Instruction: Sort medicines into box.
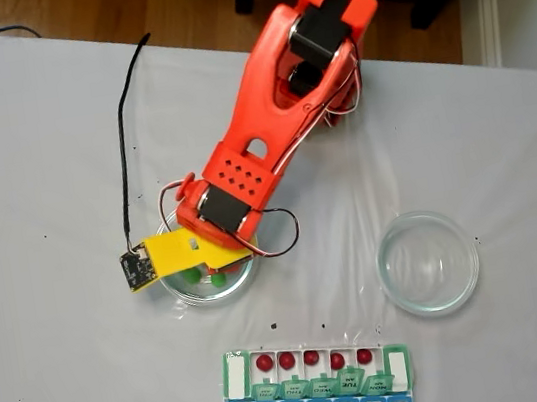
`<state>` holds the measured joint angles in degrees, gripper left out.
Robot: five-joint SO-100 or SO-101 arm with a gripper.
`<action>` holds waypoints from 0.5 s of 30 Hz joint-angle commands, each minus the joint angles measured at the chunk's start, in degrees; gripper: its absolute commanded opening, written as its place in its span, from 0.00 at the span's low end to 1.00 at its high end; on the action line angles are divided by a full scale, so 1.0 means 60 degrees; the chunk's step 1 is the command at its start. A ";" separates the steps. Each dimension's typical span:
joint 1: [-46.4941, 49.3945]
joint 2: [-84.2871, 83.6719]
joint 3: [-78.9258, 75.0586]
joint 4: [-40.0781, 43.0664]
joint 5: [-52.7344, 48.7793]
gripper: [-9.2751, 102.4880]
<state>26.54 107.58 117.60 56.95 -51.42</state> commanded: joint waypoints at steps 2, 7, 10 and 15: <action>-0.0029 0.0850 0.0015 -0.0366 -0.0088 0.20; -0.0029 0.0894 0.0205 -0.0674 -0.0132 0.20; -0.0029 0.0908 0.0278 -0.0835 -0.0132 0.20; 0.0015 0.0952 0.0308 -0.0952 -0.0146 0.20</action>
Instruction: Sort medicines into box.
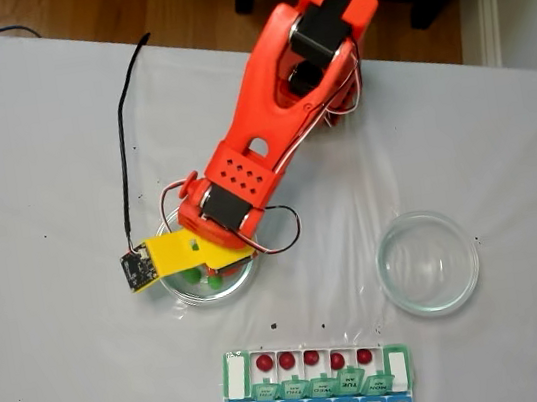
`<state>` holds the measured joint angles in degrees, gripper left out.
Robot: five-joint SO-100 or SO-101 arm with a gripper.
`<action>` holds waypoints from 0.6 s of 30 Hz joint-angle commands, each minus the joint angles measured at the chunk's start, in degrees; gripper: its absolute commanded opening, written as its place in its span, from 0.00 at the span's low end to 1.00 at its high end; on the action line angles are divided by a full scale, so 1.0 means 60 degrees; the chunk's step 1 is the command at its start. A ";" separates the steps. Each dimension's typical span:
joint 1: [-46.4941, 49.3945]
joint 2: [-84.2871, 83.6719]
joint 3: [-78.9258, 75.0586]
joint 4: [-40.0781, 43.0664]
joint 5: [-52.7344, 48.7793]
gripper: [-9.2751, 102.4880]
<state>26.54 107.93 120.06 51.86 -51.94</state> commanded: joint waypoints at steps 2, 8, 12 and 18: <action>0.0015 0.0952 -0.0059 -0.0132 -0.0059 0.20; 0.0044 0.1128 0.0161 -0.0352 -0.0044 0.20; 0.0059 0.1230 0.0264 -0.0483 -0.0044 0.19; 0.0073 0.1333 0.0352 -0.0586 0.0015 0.19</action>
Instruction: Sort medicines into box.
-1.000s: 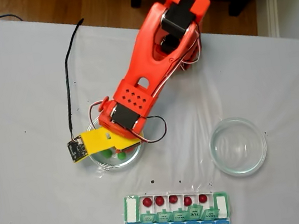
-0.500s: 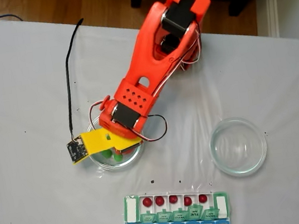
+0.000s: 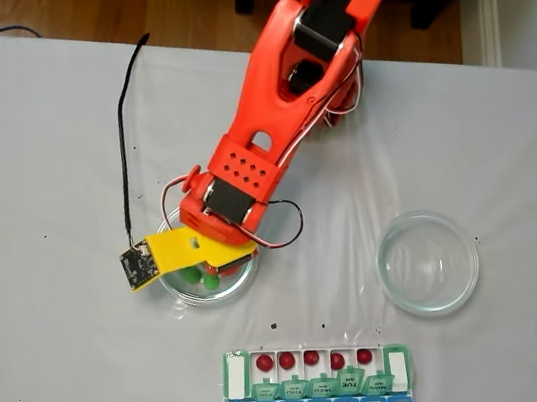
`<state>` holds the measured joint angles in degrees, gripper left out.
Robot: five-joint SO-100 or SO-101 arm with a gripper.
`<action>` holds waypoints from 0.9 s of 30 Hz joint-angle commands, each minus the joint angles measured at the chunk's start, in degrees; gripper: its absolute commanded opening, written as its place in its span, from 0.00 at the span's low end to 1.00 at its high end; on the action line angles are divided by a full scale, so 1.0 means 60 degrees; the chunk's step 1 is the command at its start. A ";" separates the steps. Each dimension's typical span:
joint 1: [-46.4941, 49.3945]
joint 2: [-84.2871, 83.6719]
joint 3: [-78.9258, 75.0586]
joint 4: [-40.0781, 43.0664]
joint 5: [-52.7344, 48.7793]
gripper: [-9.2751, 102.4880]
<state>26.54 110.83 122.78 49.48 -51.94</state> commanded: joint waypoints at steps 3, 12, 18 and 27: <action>0.0088 0.0923 -0.0044 -0.0249 0.0044 0.19; 0.0117 0.1143 0.0146 -0.0527 0.0132 0.17; 0.0073 0.1553 0.0469 -0.0630 0.0483 0.18; 0.0000 0.2388 0.1465 -0.1436 0.0791 0.18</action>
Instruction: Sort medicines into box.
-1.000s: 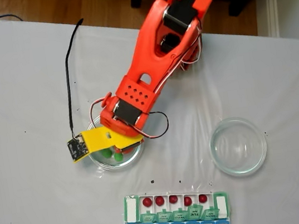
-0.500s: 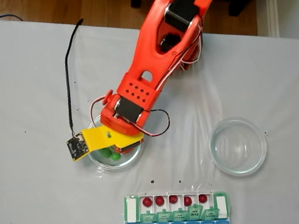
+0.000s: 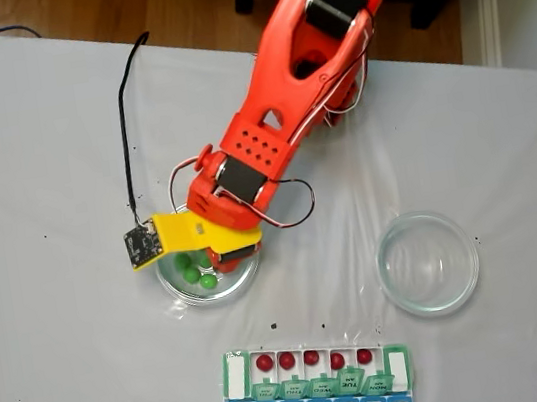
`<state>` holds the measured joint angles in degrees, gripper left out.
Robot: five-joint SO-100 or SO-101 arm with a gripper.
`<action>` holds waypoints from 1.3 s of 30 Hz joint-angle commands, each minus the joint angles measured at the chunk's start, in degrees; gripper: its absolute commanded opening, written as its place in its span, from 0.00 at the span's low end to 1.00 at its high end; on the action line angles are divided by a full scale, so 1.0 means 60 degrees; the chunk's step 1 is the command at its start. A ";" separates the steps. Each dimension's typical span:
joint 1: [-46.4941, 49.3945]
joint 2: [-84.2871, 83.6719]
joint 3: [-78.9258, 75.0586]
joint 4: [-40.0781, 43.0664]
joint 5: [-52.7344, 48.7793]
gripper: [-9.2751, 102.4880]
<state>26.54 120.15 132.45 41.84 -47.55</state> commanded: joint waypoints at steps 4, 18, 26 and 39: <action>-0.0029 0.0908 -0.0103 -0.0132 0.0176 0.18; 0.0029 0.0425 -0.1245 0.1069 0.0850 0.19; -0.0029 0.1611 -0.0879 0.1421 0.1992 0.18; -0.0132 0.1069 -0.2168 0.2710 0.5332 0.12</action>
<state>26.54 126.47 125.60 57.92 -19.07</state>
